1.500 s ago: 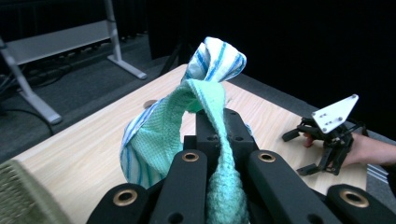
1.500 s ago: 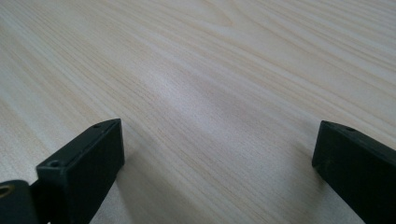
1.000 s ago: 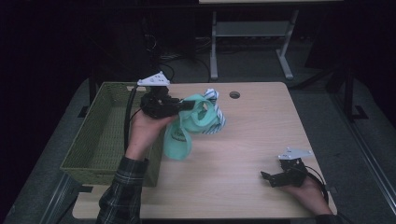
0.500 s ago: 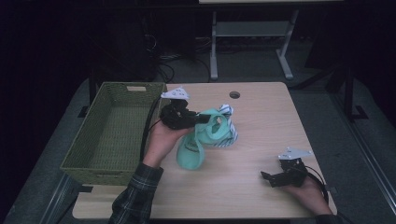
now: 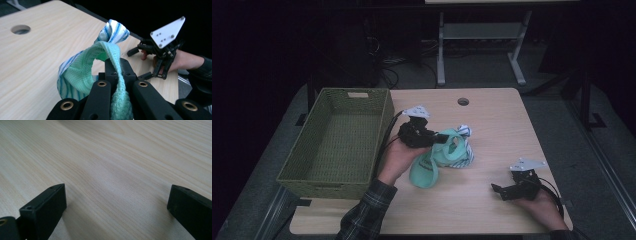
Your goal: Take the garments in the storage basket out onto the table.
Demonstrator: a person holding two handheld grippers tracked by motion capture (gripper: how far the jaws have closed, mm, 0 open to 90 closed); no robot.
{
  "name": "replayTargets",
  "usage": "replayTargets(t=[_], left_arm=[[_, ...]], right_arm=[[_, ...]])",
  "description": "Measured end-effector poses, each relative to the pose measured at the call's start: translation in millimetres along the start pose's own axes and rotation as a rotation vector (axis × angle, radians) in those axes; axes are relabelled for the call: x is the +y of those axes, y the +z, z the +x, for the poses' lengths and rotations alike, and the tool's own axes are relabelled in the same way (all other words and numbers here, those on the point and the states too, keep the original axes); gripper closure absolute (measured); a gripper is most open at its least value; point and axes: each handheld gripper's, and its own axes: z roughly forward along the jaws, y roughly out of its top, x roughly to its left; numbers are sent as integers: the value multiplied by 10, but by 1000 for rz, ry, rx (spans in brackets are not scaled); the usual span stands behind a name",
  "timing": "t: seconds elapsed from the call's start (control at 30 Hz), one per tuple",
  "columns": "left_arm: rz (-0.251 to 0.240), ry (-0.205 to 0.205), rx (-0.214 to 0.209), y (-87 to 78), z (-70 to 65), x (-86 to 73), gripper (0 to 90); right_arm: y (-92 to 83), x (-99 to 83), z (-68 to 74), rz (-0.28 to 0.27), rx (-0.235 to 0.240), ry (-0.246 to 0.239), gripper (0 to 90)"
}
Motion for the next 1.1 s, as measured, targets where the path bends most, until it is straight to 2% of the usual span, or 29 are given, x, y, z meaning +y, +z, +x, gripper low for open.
replayTargets(t=[0.37,0.63,1.1], left_arm=[[63,17,-21,338,-35,-128,866],[117,40,4,526,-12,-238,860],[209,54,47,817,65,-471,844]], right_arm=[[0,0,-1,0,0,-1,18],[0,0,-2,0,0,-3,18],[1,0,0,-1,0,0,18]])
